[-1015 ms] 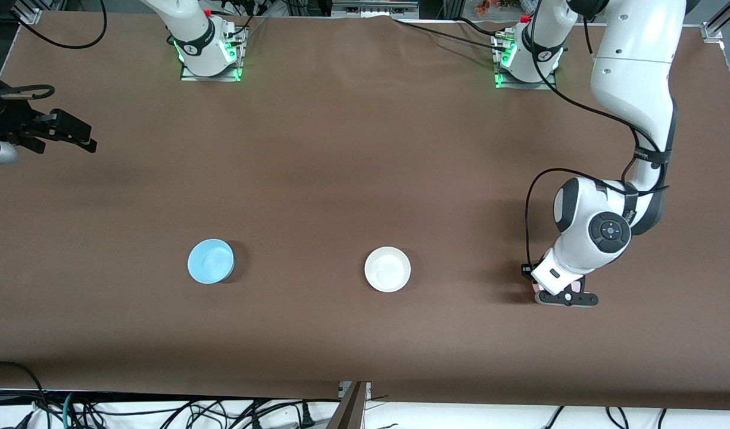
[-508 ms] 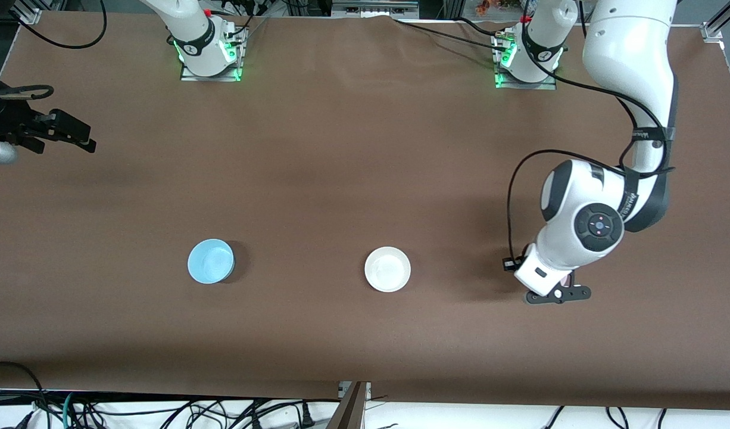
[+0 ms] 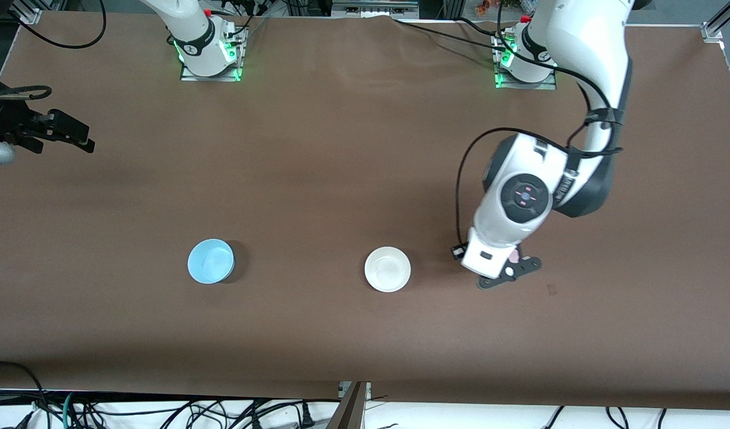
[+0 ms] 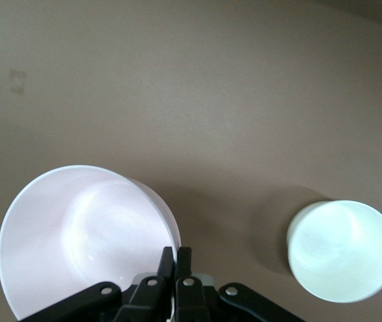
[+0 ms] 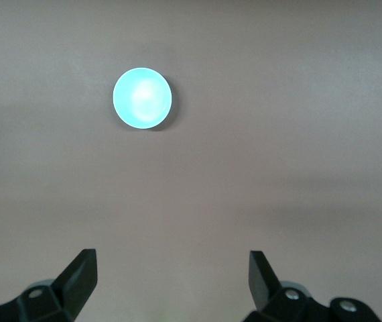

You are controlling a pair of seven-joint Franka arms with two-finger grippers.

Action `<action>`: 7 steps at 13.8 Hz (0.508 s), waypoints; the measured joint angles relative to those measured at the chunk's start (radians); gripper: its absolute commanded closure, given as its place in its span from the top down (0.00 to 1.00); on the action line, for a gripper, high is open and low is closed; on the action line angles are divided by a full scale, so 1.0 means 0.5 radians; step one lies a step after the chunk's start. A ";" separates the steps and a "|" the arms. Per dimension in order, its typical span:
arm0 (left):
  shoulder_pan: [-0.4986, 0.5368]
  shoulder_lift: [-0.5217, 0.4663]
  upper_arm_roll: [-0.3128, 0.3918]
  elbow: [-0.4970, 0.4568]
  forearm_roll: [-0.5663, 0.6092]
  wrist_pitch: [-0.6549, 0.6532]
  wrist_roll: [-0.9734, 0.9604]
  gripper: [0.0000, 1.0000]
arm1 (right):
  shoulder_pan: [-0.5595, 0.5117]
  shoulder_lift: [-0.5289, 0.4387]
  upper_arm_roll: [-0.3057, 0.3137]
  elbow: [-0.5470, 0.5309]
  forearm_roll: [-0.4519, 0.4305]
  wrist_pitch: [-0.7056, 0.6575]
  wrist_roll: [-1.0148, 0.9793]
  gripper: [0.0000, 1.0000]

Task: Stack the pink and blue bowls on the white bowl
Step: 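Lift the pink bowl and carry it over the white bowl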

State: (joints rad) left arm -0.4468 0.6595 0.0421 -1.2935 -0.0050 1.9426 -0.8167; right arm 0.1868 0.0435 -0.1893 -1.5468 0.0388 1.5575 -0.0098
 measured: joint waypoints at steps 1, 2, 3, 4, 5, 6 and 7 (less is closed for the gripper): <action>-0.040 0.001 -0.001 0.019 -0.005 0.000 -0.099 0.00 | 0.000 0.000 0.000 0.000 0.000 0.000 0.000 1.00; -0.070 0.004 0.000 0.037 -0.021 0.000 -0.179 0.00 | 0.000 0.000 0.000 0.000 0.000 0.000 0.000 1.00; -0.091 0.009 -0.001 0.058 -0.040 0.001 -0.242 0.00 | -0.001 0.000 0.000 0.000 0.000 0.000 0.000 1.00; -0.105 0.019 0.000 0.084 -0.053 0.002 -0.304 0.00 | -0.001 0.000 -0.001 0.000 0.000 0.000 0.000 1.00; -0.116 0.036 0.000 0.116 -0.062 0.008 -0.370 0.00 | -0.001 0.000 -0.002 0.000 0.000 0.000 0.000 1.00; -0.127 0.058 0.000 0.144 -0.065 0.029 -0.443 0.00 | -0.001 0.000 -0.004 0.000 0.000 0.000 0.000 1.00; -0.140 0.083 -0.001 0.170 -0.066 0.075 -0.524 0.00 | -0.001 0.000 -0.006 0.000 0.000 0.000 0.000 1.00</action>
State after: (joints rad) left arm -0.5166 0.7009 0.0418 -1.2084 -0.0379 1.9802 -1.0789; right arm 0.1863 0.0435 -0.1922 -1.5468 0.0388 1.5576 -0.0098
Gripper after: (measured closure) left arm 0.974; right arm 0.000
